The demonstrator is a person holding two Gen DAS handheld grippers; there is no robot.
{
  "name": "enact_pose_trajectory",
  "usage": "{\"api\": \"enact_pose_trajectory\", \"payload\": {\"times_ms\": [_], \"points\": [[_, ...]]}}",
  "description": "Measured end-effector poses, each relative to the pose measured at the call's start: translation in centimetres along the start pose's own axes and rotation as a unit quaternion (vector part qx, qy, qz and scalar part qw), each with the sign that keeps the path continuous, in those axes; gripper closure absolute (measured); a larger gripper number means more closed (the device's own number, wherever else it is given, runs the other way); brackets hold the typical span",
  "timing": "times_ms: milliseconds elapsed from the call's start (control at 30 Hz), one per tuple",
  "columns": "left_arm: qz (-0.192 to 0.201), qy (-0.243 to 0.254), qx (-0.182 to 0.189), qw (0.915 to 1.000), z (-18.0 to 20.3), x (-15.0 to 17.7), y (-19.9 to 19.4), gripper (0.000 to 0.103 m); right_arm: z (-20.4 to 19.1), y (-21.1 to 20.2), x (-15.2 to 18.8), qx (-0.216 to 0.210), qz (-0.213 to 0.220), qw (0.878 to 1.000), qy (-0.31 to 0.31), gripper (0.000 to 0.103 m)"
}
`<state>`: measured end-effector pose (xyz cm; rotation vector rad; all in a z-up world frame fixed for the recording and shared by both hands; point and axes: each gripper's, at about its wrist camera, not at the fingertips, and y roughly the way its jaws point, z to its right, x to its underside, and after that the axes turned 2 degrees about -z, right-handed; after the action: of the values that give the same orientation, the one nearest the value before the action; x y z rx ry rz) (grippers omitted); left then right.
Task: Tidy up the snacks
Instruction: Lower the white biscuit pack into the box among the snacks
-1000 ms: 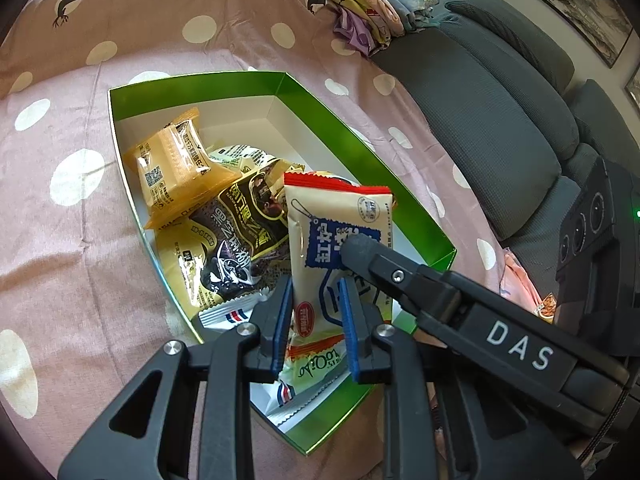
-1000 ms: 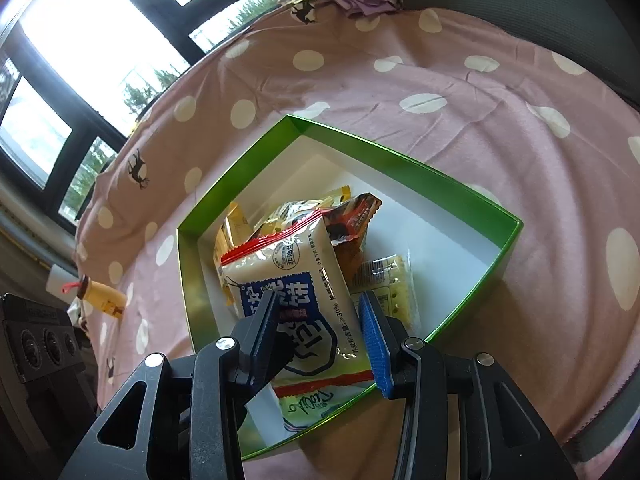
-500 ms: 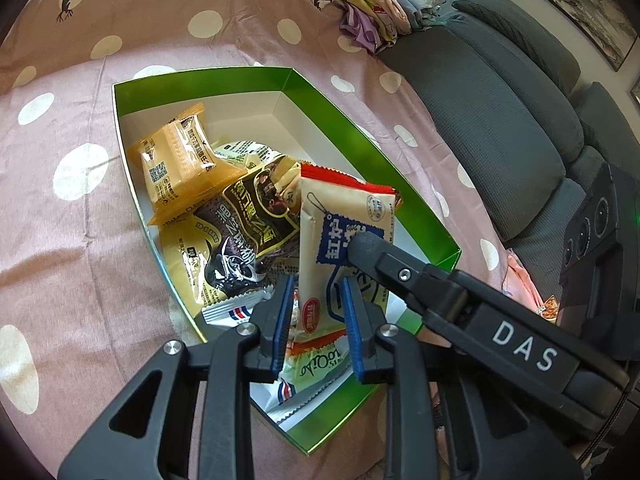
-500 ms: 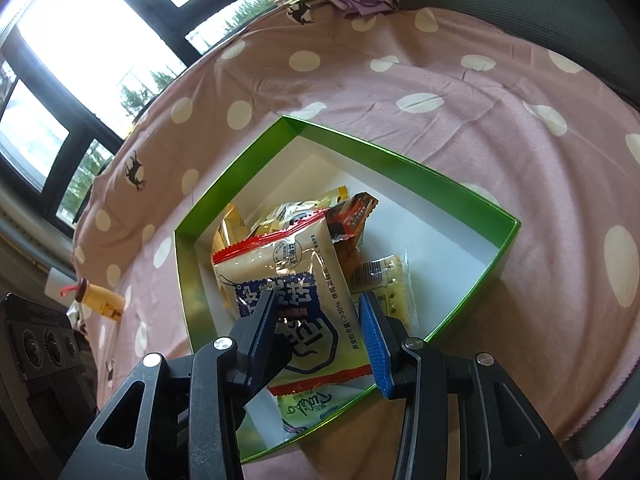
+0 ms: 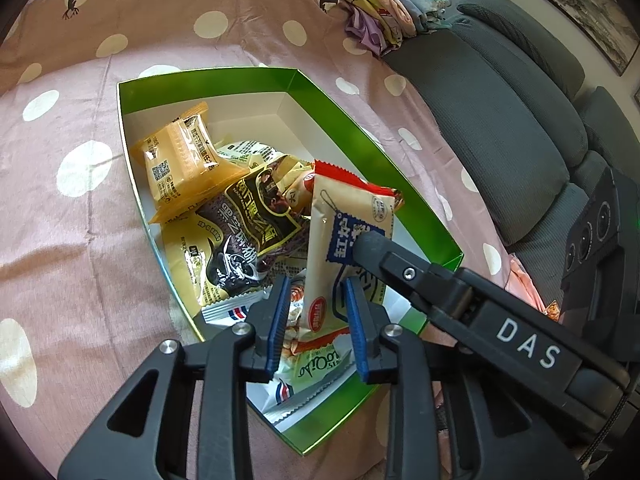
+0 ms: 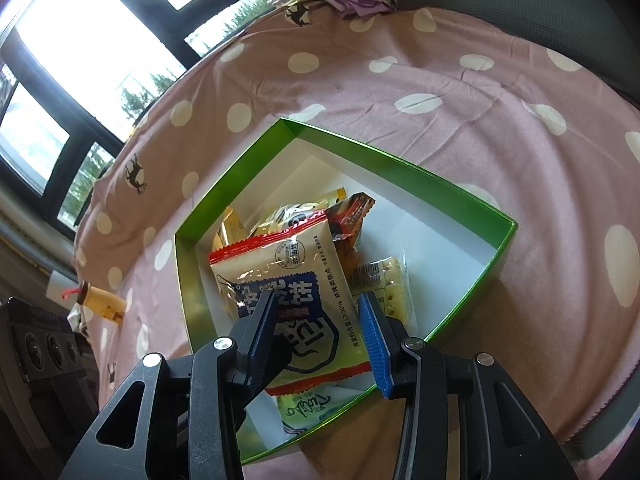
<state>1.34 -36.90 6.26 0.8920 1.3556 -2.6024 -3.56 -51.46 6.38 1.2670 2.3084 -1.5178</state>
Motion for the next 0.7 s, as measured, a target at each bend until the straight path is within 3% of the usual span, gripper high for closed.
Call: {"api": "enact_pose_trajectory", "payload": {"times_ms": [533,700], "points": [[0.017,0.001,-0.003,0.9999,0.38,0.51,-0.37,0.067,0.57,-0.19,-0.11,-0.010,0.005,1.000,0.010,0.059],[0.026,0.007,-0.011,0.9996,0.83,0.75,-0.69,0.054,0.71,-0.24,-0.13,-0.016,0.005,1.000,0.016,0.059]]}}
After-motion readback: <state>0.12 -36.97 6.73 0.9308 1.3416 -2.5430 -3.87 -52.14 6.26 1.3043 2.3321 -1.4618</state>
